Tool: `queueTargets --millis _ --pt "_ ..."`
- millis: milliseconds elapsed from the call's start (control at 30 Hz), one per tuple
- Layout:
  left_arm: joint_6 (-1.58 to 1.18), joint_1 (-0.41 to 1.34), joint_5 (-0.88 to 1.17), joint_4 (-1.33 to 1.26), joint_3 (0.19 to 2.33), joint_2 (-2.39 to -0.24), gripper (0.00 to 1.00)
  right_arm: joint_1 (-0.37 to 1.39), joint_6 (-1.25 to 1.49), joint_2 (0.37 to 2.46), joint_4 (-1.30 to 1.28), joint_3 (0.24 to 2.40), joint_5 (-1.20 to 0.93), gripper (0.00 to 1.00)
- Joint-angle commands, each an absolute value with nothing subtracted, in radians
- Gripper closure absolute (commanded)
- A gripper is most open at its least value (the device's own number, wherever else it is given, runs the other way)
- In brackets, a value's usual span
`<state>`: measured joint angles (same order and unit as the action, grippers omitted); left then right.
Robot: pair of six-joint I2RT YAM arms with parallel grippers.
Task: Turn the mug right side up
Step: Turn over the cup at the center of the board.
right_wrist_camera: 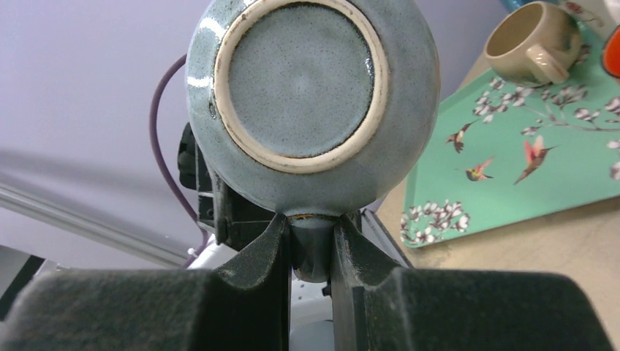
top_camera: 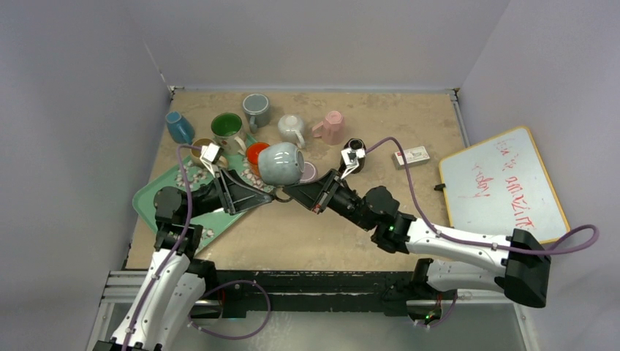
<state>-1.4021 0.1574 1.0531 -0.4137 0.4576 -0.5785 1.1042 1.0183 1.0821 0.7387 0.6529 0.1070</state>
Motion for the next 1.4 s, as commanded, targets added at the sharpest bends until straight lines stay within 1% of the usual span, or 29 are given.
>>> queueTargets --millis 0,167,300,400,767,1100,1233,1367 --pt "-1.484 0.156 1.059 -0.591 0.426 -0.603 0.30 1.104 1.064 1.106 1.002 0.758 0.052 1.00" --pt "-1.546 0.158 1.057 -0.699 0.408 -0.634 0.44 1.104 1.076 1.148 1.011 0.786 0.017 1.00" --pt "-1.543 0.160 1.059 -0.706 0.410 -0.641 0.45 1.104 1.082 1.168 1.011 0.797 0.004 1.00" --pt "-1.546 0.162 1.068 -0.727 0.407 -0.657 0.50 1.104 1.082 1.178 1.011 0.801 0.003 1.00" --pt "-1.545 0.182 1.094 -0.780 0.382 -0.701 0.58 1.104 1.089 1.210 1.012 0.824 -0.012 1.00" --pt "-1.544 0.202 1.101 -0.812 0.383 -0.733 0.61 1.104 1.103 1.240 1.024 0.828 -0.037 1.00" --pt "-1.545 0.205 1.098 -0.819 0.383 -0.739 0.67 1.104 1.108 1.250 1.038 0.826 -0.057 1.00" --pt "-1.555 0.206 1.099 -0.832 0.389 -0.737 0.71 1.104 1.113 1.255 1.071 0.796 -0.090 1.00"
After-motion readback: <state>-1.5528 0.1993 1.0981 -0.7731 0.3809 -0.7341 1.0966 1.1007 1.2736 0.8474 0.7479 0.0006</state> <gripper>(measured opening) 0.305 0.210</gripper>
